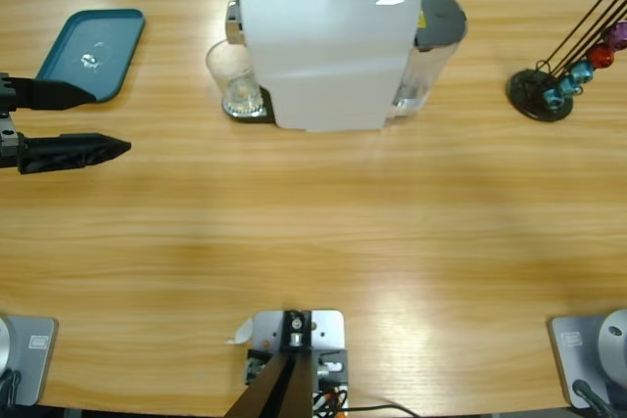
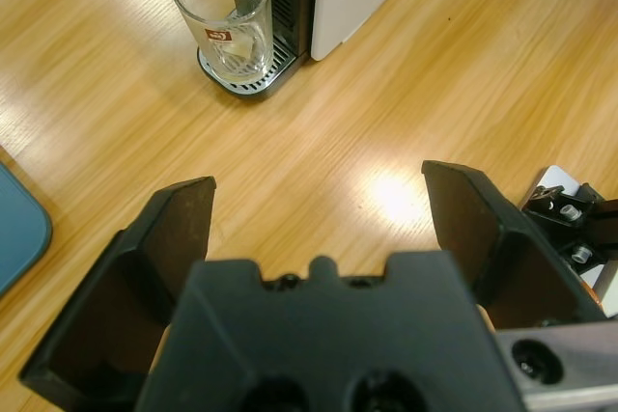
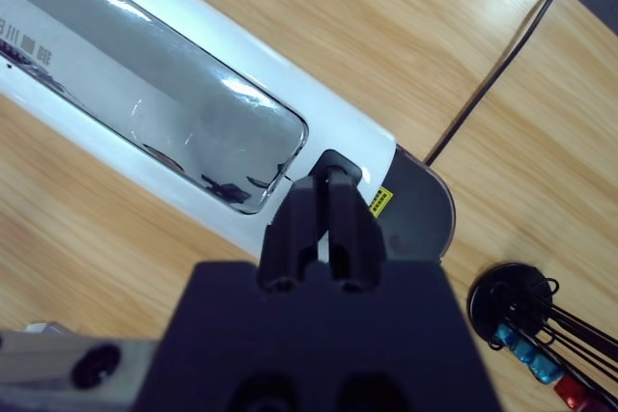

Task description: Pour coffee

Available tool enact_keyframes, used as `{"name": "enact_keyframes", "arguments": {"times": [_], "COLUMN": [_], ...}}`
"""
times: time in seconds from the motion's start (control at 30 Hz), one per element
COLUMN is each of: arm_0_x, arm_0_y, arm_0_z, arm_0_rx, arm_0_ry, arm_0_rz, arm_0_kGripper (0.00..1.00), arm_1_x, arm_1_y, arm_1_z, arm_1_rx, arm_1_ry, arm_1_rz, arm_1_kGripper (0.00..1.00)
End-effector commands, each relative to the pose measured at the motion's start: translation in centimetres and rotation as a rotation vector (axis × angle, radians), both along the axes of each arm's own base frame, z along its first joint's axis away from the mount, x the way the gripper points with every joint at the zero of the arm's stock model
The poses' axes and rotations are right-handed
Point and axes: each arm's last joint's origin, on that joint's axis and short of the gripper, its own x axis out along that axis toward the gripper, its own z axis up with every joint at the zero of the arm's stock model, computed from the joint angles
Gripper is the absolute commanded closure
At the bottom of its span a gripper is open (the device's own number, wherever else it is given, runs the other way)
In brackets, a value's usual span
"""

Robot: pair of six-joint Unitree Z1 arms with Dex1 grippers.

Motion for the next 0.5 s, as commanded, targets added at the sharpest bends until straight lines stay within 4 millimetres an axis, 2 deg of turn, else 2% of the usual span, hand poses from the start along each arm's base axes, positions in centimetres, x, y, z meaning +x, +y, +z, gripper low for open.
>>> {"name": "enact_keyframes", "arguments": {"times": [0.03,0.5], "arm_0_x": [0.4,0.5], "arm_0_y": [-0.5,-0.6], "arm_0_z": [-0.7,-0.8], "arm_0_rx": [0.034,0.038], "arm_0_ry": [0.045,0.05], "arm_0_rz": [0.009,0.008], "arm_0_kGripper": [0.069,0.069], "arm_1_x": [1.1,0.1], "arm_1_y": [0.8,0.4], "arm_1_z": [-2.3,-4.6], "arm_1_rx": [-0.046,-0.05], "arm_1_ry": [0.042,0.08], "arm_1_rz": [-0.002,-0.015], "arm_1_kGripper": [1.0,1.0]}}
